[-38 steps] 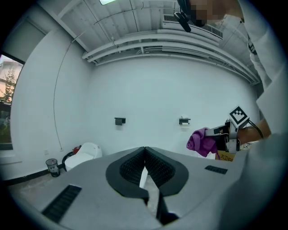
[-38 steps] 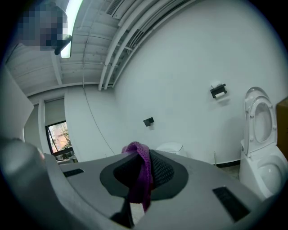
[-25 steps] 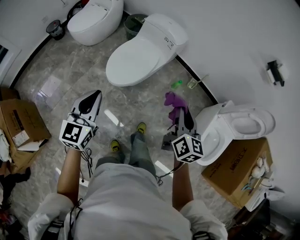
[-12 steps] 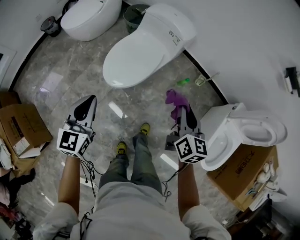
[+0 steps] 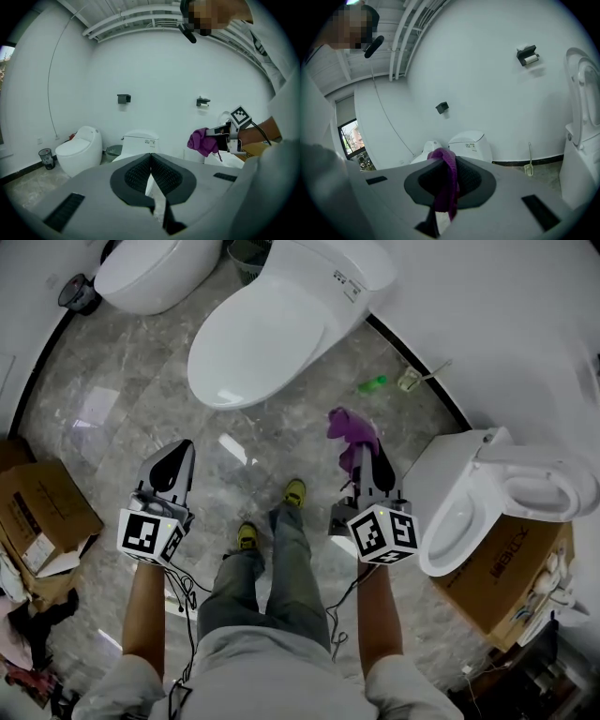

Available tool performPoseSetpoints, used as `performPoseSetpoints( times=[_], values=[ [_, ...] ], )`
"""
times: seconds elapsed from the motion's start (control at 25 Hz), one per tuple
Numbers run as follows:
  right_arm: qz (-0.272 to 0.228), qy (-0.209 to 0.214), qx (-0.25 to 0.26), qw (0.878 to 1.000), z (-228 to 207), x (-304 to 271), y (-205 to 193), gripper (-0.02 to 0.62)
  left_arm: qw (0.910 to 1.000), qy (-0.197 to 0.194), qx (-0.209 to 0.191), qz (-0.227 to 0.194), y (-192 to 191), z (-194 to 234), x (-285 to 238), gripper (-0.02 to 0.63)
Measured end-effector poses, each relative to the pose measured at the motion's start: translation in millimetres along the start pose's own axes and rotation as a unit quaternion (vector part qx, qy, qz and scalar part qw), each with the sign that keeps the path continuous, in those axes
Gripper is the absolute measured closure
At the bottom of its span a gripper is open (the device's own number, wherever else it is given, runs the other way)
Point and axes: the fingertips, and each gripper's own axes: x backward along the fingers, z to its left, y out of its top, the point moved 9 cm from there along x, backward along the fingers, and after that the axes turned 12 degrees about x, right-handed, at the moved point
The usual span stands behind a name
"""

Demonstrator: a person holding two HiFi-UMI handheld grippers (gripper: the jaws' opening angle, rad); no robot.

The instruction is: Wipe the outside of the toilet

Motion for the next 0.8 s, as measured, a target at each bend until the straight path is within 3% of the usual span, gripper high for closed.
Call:
performPoseSetpoints(
  times=[0.8],
  values=[
    [-0.034,-0.022,0.000,0.999,-75,-100,-176,0.540,0.9999,0.008,-0.001,0.013,-187,66,-107,0.594]
  ],
)
